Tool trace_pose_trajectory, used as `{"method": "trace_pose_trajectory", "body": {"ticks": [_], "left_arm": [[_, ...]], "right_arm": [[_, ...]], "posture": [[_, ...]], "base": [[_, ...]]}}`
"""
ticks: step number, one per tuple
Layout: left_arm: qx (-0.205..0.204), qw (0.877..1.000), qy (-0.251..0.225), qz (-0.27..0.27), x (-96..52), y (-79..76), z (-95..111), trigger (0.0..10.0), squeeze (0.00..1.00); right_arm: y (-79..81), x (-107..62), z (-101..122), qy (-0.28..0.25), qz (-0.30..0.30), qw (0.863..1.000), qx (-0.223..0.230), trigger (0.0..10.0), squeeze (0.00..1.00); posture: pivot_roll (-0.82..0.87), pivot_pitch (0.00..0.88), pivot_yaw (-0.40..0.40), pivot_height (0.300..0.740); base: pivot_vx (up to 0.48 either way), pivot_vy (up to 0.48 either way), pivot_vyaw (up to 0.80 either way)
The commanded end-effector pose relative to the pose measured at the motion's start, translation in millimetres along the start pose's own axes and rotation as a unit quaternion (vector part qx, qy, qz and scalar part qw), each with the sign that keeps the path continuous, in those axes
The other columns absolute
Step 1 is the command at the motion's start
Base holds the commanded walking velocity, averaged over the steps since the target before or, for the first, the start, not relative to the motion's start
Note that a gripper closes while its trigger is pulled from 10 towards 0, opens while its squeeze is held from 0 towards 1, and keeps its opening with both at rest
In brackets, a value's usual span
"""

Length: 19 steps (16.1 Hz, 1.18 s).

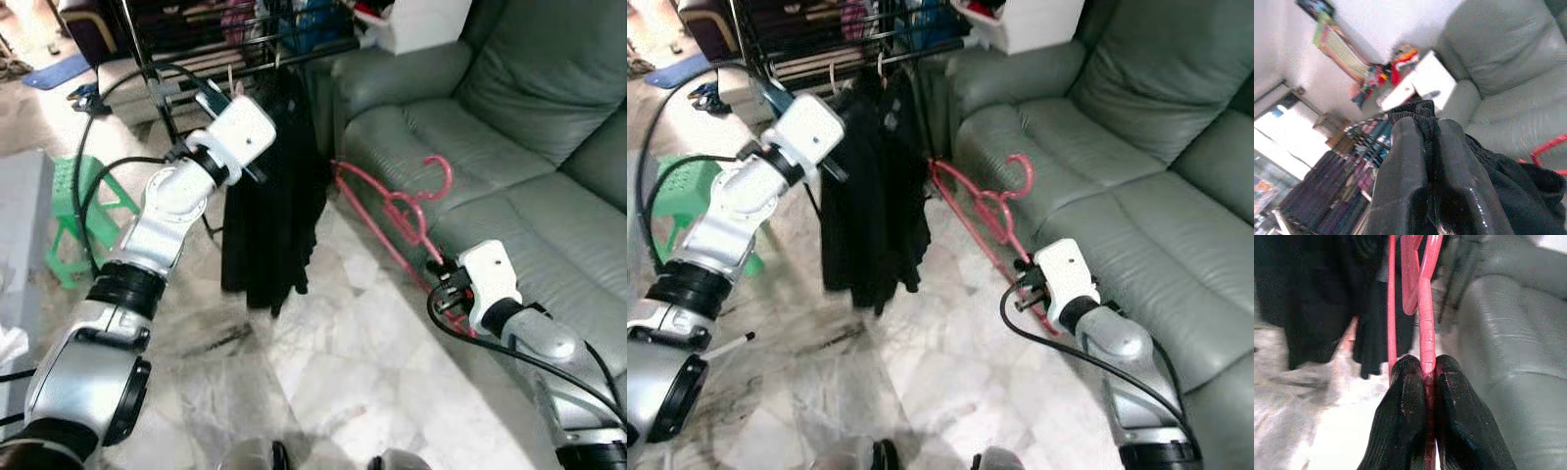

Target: Hang hanger

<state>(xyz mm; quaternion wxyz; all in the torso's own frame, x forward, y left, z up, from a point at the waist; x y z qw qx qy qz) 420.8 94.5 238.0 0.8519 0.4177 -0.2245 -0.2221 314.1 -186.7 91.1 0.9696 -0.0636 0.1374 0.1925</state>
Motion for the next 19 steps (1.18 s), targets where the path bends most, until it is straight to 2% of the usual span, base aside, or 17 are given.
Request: {"method": "trace_pose_trajectory", "body": {"ticks": [1, 2, 3, 4, 8, 9, 10, 11, 12, 13, 14, 15, 16, 19], "left_arm": [[0.013, 1.000, -0.009, -0.005, 1.5, 3.2, 3.7, 10.0, 0.00], [0.036, 0.999, -0.024, -0.023, 2.2, -1.9, 7.2, 10.0, 0.00], [0.082, 0.992, -0.047, -0.088, 1.4, -20.5, 7.7, 10.0, 0.00], [0.113, 0.985, -0.051, -0.120, -0.2, -27.1, 2.8, 10.0, 0.00], [0.129, 0.983, -0.046, -0.121, 1.3, -23.3, -3.7, 10.0, 0.00], [0.133, 0.983, -0.046, -0.121, 1.5, -23.3, -4.5, 10.0, 0.00], [0.154, 0.981, -0.037, -0.114, 1.8, -21.4, -9.2, 10.0, 0.00], [0.159, 0.980, -0.036, -0.112, 1.9, -20.8, -10.3, 10.0, 0.00], [0.161, 0.983, -0.027, -0.089, 2.3, -13.8, -13.9, 10.0, 0.00], [0.161, 0.983, -0.024, -0.084, 2.4, -12.8, -15.2, 10.0, 0.00], [0.154, 0.984, -0.024, -0.085, 2.0, -14.3, -15.5, 10.0, 0.00], [0.152, 0.984, -0.026, -0.087, 1.9, -15.8, -15.4, 10.0, 0.00], [0.151, 0.984, -0.030, -0.090, 1.4, -19.9, -15.0, 10.0, 0.00], [0.152, 0.984, -0.034, -0.088, 2.4, -25.7, -13.6, 10.0, 0.00]], "right_arm": [[5.4, -0.9, 6.8, -0.009, 0.015, 1.000, -0.005, 10.0, 0.00], [10.3, -3.2, 5.3, -0.004, 0.033, 0.999, -0.007, 10.0, 0.00], [16.3, -9.1, 2.2, 0.007, 0.065, 0.998, -0.018, 10.0, 0.00], [20.5, -12.6, -0.1, 0.017, 0.087, 0.996, -0.027, 10.0, 0.00], [33.6, -22.2, 4.9, 0.019, 0.150, 0.988, -0.019, 10.0, 0.00], [31.7, -23.8, 4.9, 0.023, 0.151, 0.988, -0.024, 10.0, 0.00], [16.7, -25.3, 3.7, 0.034, 0.129, 0.990, -0.047, 10.0, 0.00], [9.4, -25.2, 3.4, 0.037, 0.115, 0.991, -0.055, 10.0, 0.00], [-24.2, -23.1, 9.1, 0.033, 0.040, 0.995, -0.081, 10.0, 0.00], [-42.9, -23.5, 17.4, 0.021, -0.001, 0.997, -0.068, 10.0, 0.00], [-49.2, -27.5, 26.2, 0.010, 0.000, 0.997, -0.070, 10.0, 0.00], [-49.7, -30.6, 29.0, 0.010, 0.010, 0.997, -0.075, 10.0, 0.00], [-42.3, -37.3, 31.1, 0.015, 0.052, 0.996, -0.072, 10.0, 0.00], [-26.9, -46.3, 44.3, 0.002, 0.115, 0.993, -0.027, 10.0, 0.00]], "posture": [[-0.05, 0.027, 0.086, 0.740], [-0.05, 0.025, 0.090, 0.740], [-0.05, 0.022, 0.091, 0.740], [-0.05, 0.021, 0.092, 0.740], [-0.06, 0.017, 0.088, 0.740], [-0.06, 0.017, 0.088, 0.740], [-0.06, 0.016, 0.088, 0.740], [-0.06, 0.016, 0.088, 0.740], [-0.07, 0.013, 0.088, 0.740], [-0.07, 0.011, 0.088, 0.740], [-0.08, 0.012, 0.088, 0.740], [-0.08, 0.011, 0.087, 0.740], [-0.08, 0.011, 0.087, 0.740], [-0.08, 0.011, 0.085, 0.740]], "base": [[0.000, 0.000, 0.00], [0.000, 0.000, 0.00], [0.000, 0.000, 0.00], [0.000, 0.000, 0.00], [0.000, 0.000, 0.00], [0.000, 0.000, 0.00], [0.000, 0.000, 0.00], [0.000, 0.000, 0.00], [0.000, 0.000, 0.00], [0.000, 0.000, 0.00], [0.000, 0.000, 0.00], [0.000, 0.000, 0.00], [0.000, 0.000, 0.00], [0.000, 0.000, 0.00]]}}
Point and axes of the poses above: a point about 5 cm out from each wrist's last joint towards the gripper, its own x axis pointing out of the wrist towards the gripper, its own z axis along the axis of the wrist's last joint, y = z × x, the point moved 6 cm from there along x, pointing out of the wrist towards the gripper, and after that the axes turned 10 degrees about x, right-handed, at the moved point
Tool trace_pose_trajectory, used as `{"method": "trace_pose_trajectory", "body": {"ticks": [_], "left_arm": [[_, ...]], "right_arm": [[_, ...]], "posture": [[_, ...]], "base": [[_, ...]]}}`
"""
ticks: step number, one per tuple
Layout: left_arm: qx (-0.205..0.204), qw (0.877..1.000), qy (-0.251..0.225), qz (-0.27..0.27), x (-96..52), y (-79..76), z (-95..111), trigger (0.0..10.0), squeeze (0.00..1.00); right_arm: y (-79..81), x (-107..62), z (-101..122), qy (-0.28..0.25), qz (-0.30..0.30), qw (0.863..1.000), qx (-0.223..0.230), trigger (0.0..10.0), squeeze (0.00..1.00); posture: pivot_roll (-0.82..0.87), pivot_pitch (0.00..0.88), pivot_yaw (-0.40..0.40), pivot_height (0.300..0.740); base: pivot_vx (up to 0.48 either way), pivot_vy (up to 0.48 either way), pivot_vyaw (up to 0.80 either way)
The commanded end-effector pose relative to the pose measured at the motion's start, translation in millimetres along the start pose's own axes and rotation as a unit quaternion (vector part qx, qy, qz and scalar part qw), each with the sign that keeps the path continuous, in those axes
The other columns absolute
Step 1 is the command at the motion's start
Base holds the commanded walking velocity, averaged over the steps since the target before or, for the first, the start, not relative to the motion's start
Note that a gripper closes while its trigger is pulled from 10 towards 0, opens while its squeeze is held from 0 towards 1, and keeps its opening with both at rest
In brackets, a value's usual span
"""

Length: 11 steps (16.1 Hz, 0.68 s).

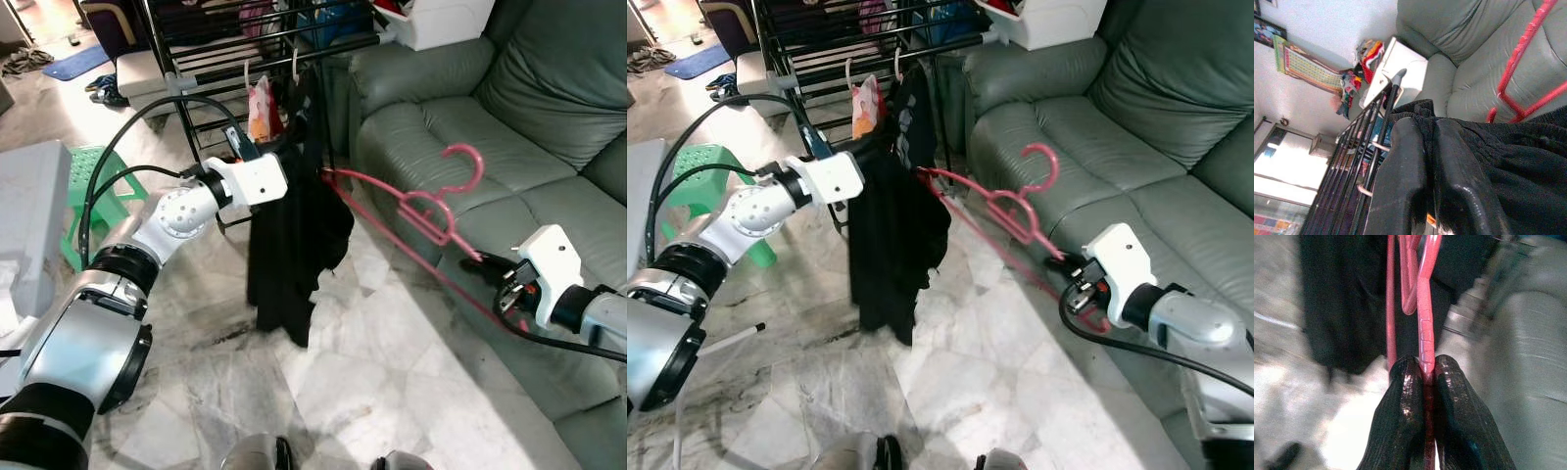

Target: Hang hanger

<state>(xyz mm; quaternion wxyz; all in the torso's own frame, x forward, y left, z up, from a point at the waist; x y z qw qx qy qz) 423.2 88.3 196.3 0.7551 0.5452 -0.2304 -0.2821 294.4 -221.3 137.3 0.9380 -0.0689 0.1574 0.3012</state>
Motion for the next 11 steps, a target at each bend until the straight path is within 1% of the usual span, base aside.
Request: {"method": "trace_pose_trajectory", "body": {"ticks": [1, 3, 4, 6, 8, 9, 10, 11], "left_arm": [[0.012, 1.000, -0.013, 0.011, 4.3, 9.9, 6.2, 10.0, 0.00], [0.009, 1.000, -0.019, 0.009, 5.2, 7.4, 8.8, 10.0, 0.00], [0.006, 1.000, -0.027, 0.011, 5.8, 7.1, 11.8, 10.0, 0.00], [0.002, 0.999, -0.042, 0.020, 6.7, 10.2, 17.1, 10.0, 0.00], [0.002, 0.998, -0.058, 0.032, 6.9, 15.1, 23.1, 10.0, 0.00], [0.002, 0.997, -0.067, 0.043, 7.2, 20.2, 26.7, 10.0, 0.00], [0.000, 0.996, -0.078, 0.053, 7.7, 25.3, 31.0, 10.0, 0.00], [-0.003, 0.994, -0.085, 0.063, 7.9, 29.3, 34.0, 10.0, 0.00]], "right_arm": [[6.0, -8.6, 12.1, -0.007, 0.033, 0.999, 0.004, 10.0, 0.00], [4.9, -12.5, 8.0, 0.010, 0.040, 0.999, 0.003, 10.0, 0.00], [2.7, -14.6, 0.9, 0.028, 0.041, 0.999, 0.004, 10.0, 0.00], [-0.3, -15.0, -7.3, 0.047, 0.030, 0.998, 0.003, 10.0, 0.00], [-1.1, -12.3, -19.4, 0.063, 0.019, 0.998, 0.023, 10.0, 0.00], [-2.6, -11.0, -30.6, 0.081, 0.008, 0.996, 0.028, 10.0, 0.00], [-1.2, -9.5, -41.3, 0.092, 0.002, 0.995, 0.048, 10.0, 0.00], [2.3, -7.8, -47.0, 0.094, 0.004, 0.993, 0.070, 10.0, 0.00]], "posture": [[-0.08, 0.011, 0.085, 0.740], [-0.09, 0.012, 0.080, 0.740], [-0.09, 0.012, 0.078, 0.740], [-0.09, 0.014, 0.076, 0.740], [-0.09, 0.015, 0.072, 0.740], [-0.09, 0.016, 0.068, 0.740], [-0.09, 0.016, 0.067, 0.740], [-0.09, 0.017, 0.063, 0.740]], "base": [[0.000, 0.000, 0.00], [0.000, 0.000, 0.00], [0.000, 0.000, 0.00], [0.000, 0.000, 0.00], [0.000, 0.000, 0.00], [0.000, 0.000, 0.00], [0.000, 0.000, 0.00], [0.000, 0.000, 0.00]]}}
Point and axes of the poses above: a point about 5 cm out from each wrist's last joint towards the gripper, its own x axis pointing out of the wrist towards the gripper, its own z axis along the axis of the wrist's last joint, y = z × x, the point moved 6 cm from there along x, pointing out of the wrist towards the gripper, and after that the axes turned 10 degrees about x, right-handed, at the moved point
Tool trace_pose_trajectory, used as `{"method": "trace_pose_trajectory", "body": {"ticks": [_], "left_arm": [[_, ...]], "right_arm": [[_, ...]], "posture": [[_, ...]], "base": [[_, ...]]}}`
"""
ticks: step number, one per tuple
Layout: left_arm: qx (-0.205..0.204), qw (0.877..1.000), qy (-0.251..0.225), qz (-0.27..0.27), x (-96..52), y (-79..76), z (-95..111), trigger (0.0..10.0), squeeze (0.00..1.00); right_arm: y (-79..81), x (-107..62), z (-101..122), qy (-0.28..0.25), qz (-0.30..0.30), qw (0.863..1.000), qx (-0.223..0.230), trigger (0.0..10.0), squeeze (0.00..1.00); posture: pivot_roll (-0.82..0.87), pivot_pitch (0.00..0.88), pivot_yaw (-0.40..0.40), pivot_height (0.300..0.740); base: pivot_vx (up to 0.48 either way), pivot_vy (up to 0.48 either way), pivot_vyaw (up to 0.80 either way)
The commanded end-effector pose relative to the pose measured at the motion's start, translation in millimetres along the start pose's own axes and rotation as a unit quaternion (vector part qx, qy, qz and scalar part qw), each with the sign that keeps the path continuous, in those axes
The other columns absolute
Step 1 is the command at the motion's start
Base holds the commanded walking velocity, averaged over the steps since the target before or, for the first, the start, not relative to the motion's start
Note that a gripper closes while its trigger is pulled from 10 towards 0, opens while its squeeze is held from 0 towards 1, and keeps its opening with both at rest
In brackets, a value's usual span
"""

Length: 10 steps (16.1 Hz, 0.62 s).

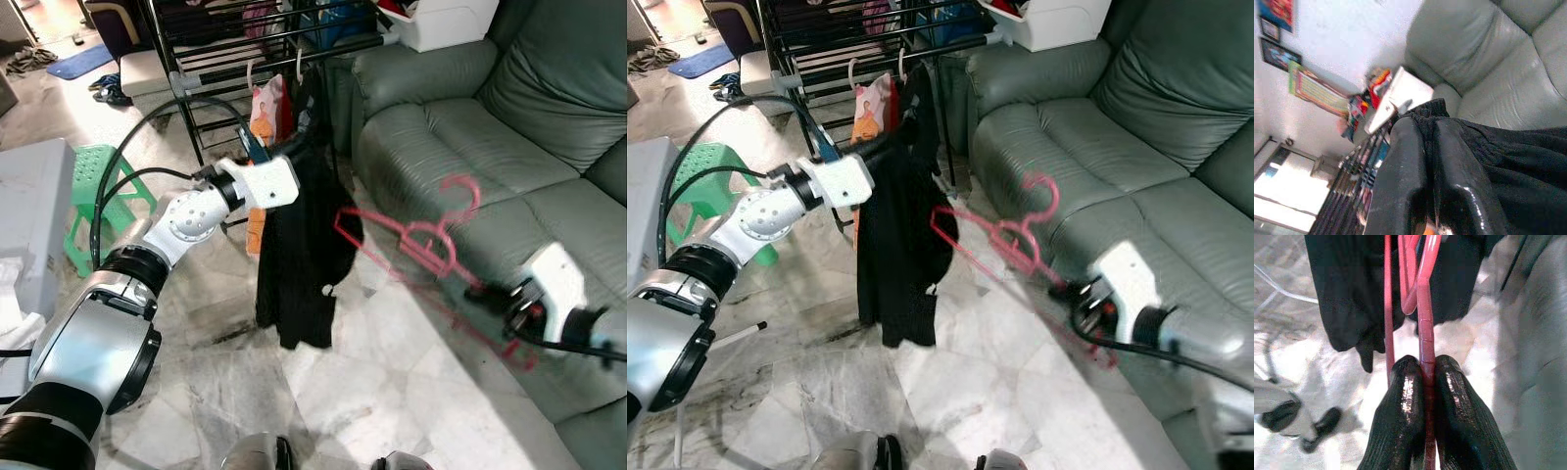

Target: Hang hanger

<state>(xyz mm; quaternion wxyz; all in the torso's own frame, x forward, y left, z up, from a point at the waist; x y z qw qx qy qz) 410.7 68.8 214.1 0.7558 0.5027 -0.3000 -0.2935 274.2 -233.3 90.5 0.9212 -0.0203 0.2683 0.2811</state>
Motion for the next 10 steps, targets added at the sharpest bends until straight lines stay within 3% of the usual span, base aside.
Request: {"method": "trace_pose_trajectory", "body": {"ticks": [1, 2, 4, 5, 6, 8, 9, 10], "left_arm": [[0.004, 0.998, -0.041, 0.037, 8.9, 23.9, 17.4, 10.0, 0.00], [-0.004, 0.998, -0.053, 0.041, 11.0, 25.1, 22.9, 10.0, 0.00], [-0.026, 0.993, -0.105, 0.038, 17.5, 22.3, 46.7, 10.0, 0.00], [-0.061, 0.988, -0.136, 0.027, 21.1, 15.7, 63.1, 10.0, 0.00], [-0.118, 0.975, -0.185, -0.011, 22.5, -3.6, 92.5, 10.0, 0.00], [-0.164, 0.961, -0.217, -0.051, 18.3, -23.7, 115.5, 10.0, 0.00], [-0.189, 0.953, -0.223, -0.071, 15.5, -35.9, 122.7, 10.0, 0.00], [-0.182, 0.950, -0.229, -0.104, 8.0, -58.1, 128.8, 10.0, 0.00]], "right_arm": [[2.9, 6.0, -11.2, 0.014, 0.001, 1.000, 0.025, 10.0, 0.00], [2.5, 9.8, -15.5, 0.015, -0.003, 0.999, 0.042, 10.0, 0.00], [-14.9, 24.2, -15.9, -0.012, -0.061, 0.992, 0.111, 10.0, 0.00], [-31.2, 29.9, -9.6, -0.042, -0.108, 0.982, 0.151, 10.0, 0.00], [-48.2, 36.1, 5.3, -0.092, -0.156, 0.962, 0.206, 10.0, 0.00], [-59.3, 38.9, 27.1, -0.156, -0.182, 0.935, 0.259, 10.0, 0.00], [-62.8, 39.3, 45.7, -0.204, -0.186, 0.914, 0.297, 10.0, 0.00], [-62.7, 40.9, 73.8, -0.265, -0.170, 0.880, 0.357, 10.0, 0.00]], "posture": [[-0.09, 0.018, 0.061, 0.740], [-0.09, 0.017, 0.060, 0.740], [-0.09, 0.017, 0.057, 0.740], [-0.08, 0.017, 0.055, 0.740], [-0.08, 0.016, 0.052, 0.740], [-0.08, 0.016, 0.052, 0.740], [-0.07, 0.016, 0.049, 0.740], [-0.07, 0.015, 0.047, 0.740]], "base": [[0.000, 0.000, 0.00], [0.000, 0.000, 0.00], [0.000, 0.000, 0.00], [0.000, 0.000, 0.00], [0.000, 0.000, 0.00], [0.000, 0.000, 0.00], [0.000, 0.000, 0.00], [0.000, 0.000, 0.00]]}}
Point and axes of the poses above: a point about 5 cm out from each wrist's last joint towards the gripper, its own x axis pointing out of the wrist towards the gripper, its own z axis along the axis of the wrist's last joint, y = z × x, the point moved 6 cm from there along x, pointing out of the wrist towards the gripper, and after that the axes turned 10 degrees about x, right-handed, at the moved point
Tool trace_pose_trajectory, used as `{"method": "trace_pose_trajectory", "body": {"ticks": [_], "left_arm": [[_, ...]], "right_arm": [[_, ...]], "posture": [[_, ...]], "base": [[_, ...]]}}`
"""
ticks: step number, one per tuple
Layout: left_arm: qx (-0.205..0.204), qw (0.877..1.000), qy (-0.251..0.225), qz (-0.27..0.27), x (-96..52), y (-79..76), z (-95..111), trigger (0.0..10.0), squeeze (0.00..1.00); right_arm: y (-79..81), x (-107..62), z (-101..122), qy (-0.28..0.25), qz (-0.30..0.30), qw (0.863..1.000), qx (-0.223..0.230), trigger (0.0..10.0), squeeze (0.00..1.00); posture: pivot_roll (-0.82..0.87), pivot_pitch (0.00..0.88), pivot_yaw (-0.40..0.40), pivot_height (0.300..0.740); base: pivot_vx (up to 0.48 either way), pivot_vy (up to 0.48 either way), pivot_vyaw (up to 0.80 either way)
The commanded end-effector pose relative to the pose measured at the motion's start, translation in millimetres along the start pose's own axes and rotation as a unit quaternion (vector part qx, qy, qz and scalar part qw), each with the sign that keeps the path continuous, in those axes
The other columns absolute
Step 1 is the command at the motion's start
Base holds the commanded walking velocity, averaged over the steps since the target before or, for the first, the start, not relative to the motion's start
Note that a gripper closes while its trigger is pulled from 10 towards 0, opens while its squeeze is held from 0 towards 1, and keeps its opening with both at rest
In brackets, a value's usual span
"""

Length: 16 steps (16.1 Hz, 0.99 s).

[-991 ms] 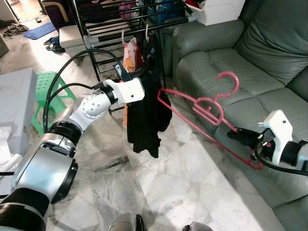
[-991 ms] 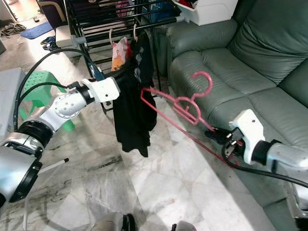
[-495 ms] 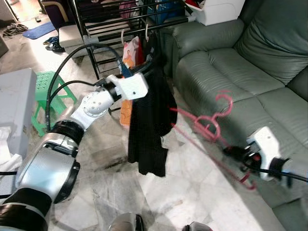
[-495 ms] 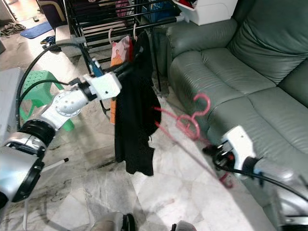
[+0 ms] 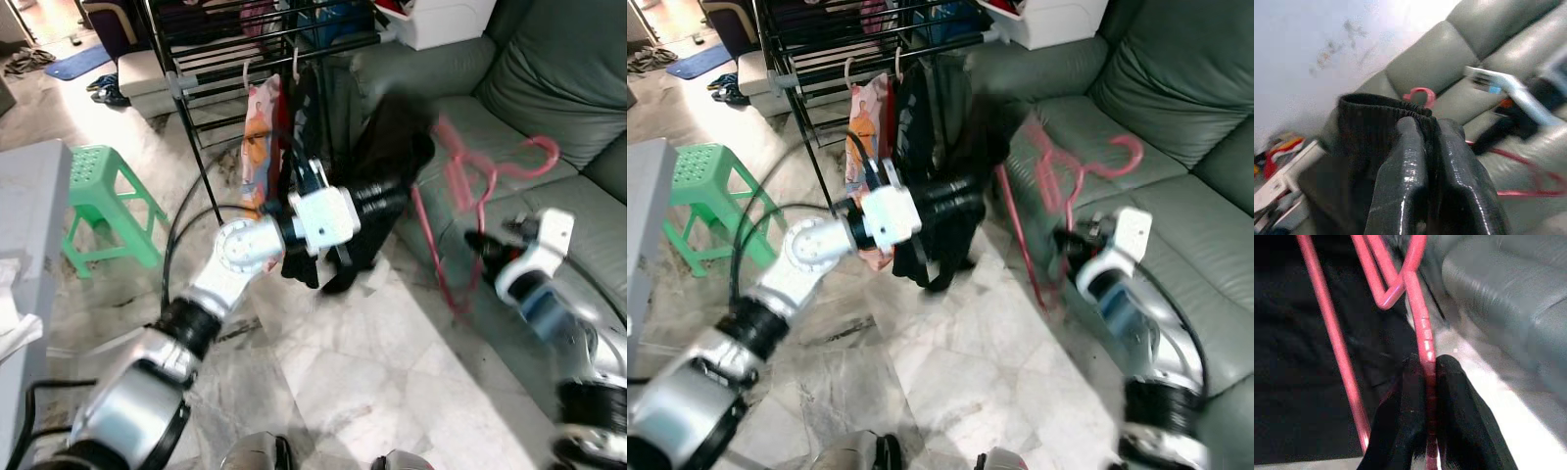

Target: Hang hanger

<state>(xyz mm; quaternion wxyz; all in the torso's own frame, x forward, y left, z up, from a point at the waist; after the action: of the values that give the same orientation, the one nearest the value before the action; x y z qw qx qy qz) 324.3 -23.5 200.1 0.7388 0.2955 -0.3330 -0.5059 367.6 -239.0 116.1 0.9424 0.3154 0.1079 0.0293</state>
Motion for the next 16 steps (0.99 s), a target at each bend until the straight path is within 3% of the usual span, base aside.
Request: {"method": "trace_pose_trajectory", "body": {"ticks": [1, 2, 4, 6, 7, 8, 9, 10, 12, 13, 14, 16], "left_arm": [[0.028, 0.999, -0.027, -0.027, 4.7, -14.7, 11.6, 10.0, 0.00], [0.023, 0.999, -0.027, -0.028, 4.5, -16.6, 12.6, 10.0, 0.00], [0.049, 0.997, -0.013, -0.065, 0.0, -32.2, 11.4, 10.0, 0.00], [0.036, 0.997, 0.017, -0.071, -3.2, -41.1, -1.2, 10.0, 0.00], [0.043, 0.995, 0.037, -0.082, -5.6, -47.3, -10.2, 10.0, 0.00], [0.044, 0.994, 0.057, -0.079, -7.3, -50.2, -18.4, 10.0, 0.00], [0.041, 0.994, 0.064, -0.072, -7.1, -49.4, -20.9, 10.0, 0.00], [0.041, 0.994, 0.073, -0.067, -7.0, -48.7, -23.8, 10.0, 0.00], [0.029, 0.993, 0.097, -0.055, -8.1, -48.8, -32.6, 10.0, 0.00], [0.028, 0.993, 0.101, -0.053, -8.2, -48.9, -34.1, 10.0, 0.00], [0.004, 0.992, 0.119, -0.043, -10.1, -52.4, -41.9, 10.0, 1.00], [-0.006, 0.991, 0.129, -0.044, -11.9, -60.5, -46.9, 10.0, 1.00]], "right_arm": [[10.0, 4.2, 22.9, -0.045, 0.004, 0.997, 0.054, 10.0, 0.00], [13.9, 5.4, 26.5, -0.055, 0.008, 0.997, 0.062, 10.0, 0.00], [28.6, 7.2, 53.6, -0.128, 0.024, 0.979, 0.158, 10.0, 0.00], [43.6, 2.3, 73.9, -0.180, 0.053, 0.962, 0.196, 10.0, 0.00], [59.4, 1.0, 73.1, -0.175, 0.088, 0.961, 0.196, 10.0, 0.00], [86.6, -2.5, 61.5, -0.150, 0.140, 0.966, 0.155, 10.0, 0.00], [95.8, -4.2, 56.7, -0.142, 0.155, 0.968, 0.139, 10.0, 0.00], [99.0, -4.0, 54.1, -0.144, 0.152, 0.973, 0.101, 10.0, 0.00], [106.0, -3.7, 48.6, -0.144, 0.146, 0.978, -0.029, 10.0, 0.00], [108.1, -4.3, 47.7, -0.144, 0.148, 0.977, -0.046, 10.0, 0.00], [118.1, -6.4, 46.0, -0.147, 0.161, 0.971, -0.096, 10.0, 0.00], [130.7, -10.6, 41.7, -0.152, 0.178, 0.959, -0.161, 10.0, 0.00]], "posture": [[-0.07, 0.014, 0.044, 0.740], [-0.07, 0.014, 0.044, 0.740], [-0.07, 0.014, 0.044, 0.740], [-0.07, 0.010, 0.047, 0.740], [-0.07, 0.010, 0.047, 0.740], [-0.08, 0.007, 0.046, 0.740], [-0.08, 0.007, 0.046, 0.740], [-0.08, 0.005, 0.043, 0.740], [-0.08, 0.005, 0.043, 0.740], [-0.08, 0.005, 0.043, 0.740], [-0.08, 0.005, 0.043, 0.740], [-0.08, 0.001, 0.044, 0.740]], "base": [[0.000, 0.000, 0.00], [0.000, 0.000, 0.00], [0.000, 0.000, 0.00], [0.000, 0.000, 0.00], [0.000, 0.000, 0.00], [0.000, 0.000, 0.00], [0.000, 0.000, 0.00], [0.000, 0.000, 0.00], [0.000, 0.000, 0.00], [0.000, 0.000, 0.00], [0.000, 0.000, 0.00], [0.000, 0.000, 0.00]]}}
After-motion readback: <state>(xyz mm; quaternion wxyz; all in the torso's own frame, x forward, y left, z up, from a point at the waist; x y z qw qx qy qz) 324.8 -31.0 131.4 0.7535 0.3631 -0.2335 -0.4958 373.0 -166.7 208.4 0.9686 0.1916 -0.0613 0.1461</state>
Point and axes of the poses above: a point about 5 cm out from each wrist's last joint towards the gripper, its own x axis pointing out of the wrist towards the gripper, its own z axis along the axis of the wrist's last joint, y = z × x, the point moved 6 cm from there along x, pointing out of the wrist towards the gripper, and after that the axes turned 10 degrees about x, right-handed, at the moved point
